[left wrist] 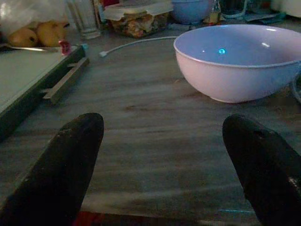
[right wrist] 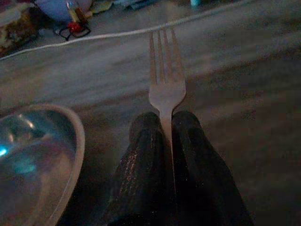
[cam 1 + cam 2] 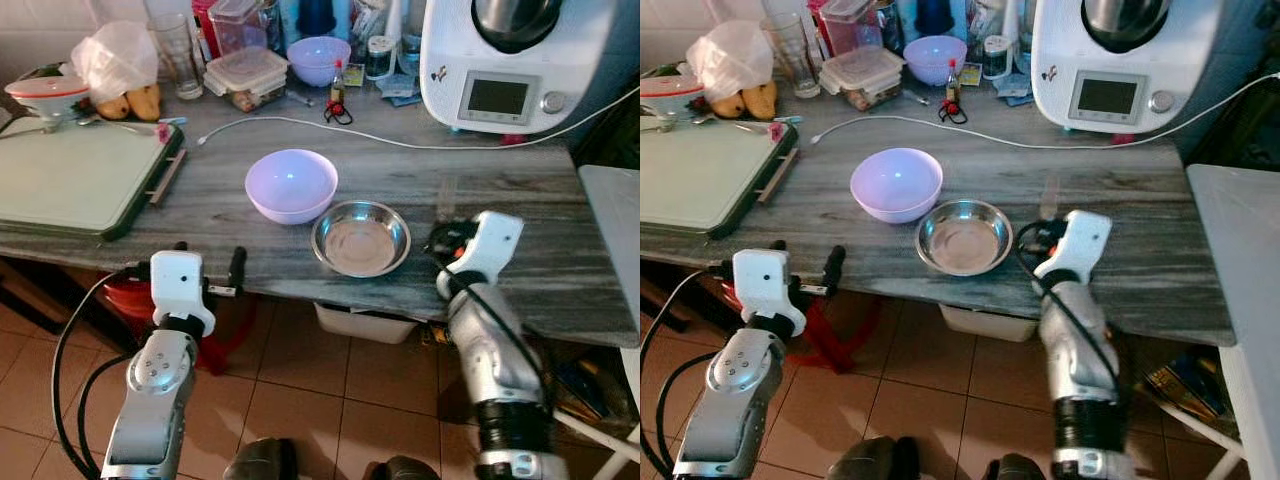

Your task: Setting the table

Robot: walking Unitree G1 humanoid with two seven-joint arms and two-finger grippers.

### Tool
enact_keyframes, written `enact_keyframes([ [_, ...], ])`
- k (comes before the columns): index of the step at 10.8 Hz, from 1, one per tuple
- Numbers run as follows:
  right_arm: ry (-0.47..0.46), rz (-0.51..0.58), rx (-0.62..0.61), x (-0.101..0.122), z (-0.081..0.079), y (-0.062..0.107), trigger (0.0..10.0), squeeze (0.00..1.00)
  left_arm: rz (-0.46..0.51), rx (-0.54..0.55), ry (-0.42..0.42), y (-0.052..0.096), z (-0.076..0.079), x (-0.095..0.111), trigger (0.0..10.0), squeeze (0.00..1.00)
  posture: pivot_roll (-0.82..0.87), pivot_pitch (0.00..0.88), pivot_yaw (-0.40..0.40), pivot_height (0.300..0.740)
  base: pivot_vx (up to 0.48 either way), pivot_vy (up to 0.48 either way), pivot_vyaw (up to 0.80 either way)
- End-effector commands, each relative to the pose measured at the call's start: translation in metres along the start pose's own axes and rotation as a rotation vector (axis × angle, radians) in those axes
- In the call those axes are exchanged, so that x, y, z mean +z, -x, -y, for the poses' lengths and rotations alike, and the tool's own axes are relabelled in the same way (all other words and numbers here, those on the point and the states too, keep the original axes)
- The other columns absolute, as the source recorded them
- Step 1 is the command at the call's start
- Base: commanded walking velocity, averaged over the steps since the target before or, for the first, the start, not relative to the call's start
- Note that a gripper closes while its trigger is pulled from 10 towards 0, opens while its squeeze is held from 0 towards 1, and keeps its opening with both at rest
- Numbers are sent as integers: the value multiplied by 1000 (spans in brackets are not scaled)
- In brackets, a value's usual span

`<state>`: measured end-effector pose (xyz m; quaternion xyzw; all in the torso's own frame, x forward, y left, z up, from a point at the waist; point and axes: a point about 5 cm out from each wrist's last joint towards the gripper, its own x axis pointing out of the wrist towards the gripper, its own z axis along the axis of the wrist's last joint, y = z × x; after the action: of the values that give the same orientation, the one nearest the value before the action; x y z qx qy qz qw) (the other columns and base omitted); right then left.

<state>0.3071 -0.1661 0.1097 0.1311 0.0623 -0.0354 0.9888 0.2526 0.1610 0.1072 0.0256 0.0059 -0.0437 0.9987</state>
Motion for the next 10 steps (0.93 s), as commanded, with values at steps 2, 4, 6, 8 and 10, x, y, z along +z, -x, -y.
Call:
enact_keyframes([
  [2, -104, -46, -53, -6, -2, -1, 10000, 0, 0, -27, 5, 2, 2, 2, 10000, 0, -8, 107, 59, 740, 0, 0, 0],
  [4, -143, -72, -75, -10, -5, -3, 10000, 0, 2, -37, 16, 1, 6, 2, 10000, 0, -7, 107, 56, 740, 0, 0, 0],
  [6, -157, -73, -78, -10, -7, -7, 10000, 0, 4, -44, 19, 0, 6, 2, 10000, 0, -6, 107, 57, 740, 0, 0, 0],
  [8, -171, -69, -87, -8, -11, -13, 10000, 0, 2, -48, 19, 0, 7, 2, 10000, 0, -4, 106, 58, 740, 0, 0, 0],
  [10, -172, -94, -86, -13, -16, -14, 10000, 0, 2, -52, 21, 0, 8, 2, 10000, 0, -1, 106, 57, 740, 0, 0, 0],
])
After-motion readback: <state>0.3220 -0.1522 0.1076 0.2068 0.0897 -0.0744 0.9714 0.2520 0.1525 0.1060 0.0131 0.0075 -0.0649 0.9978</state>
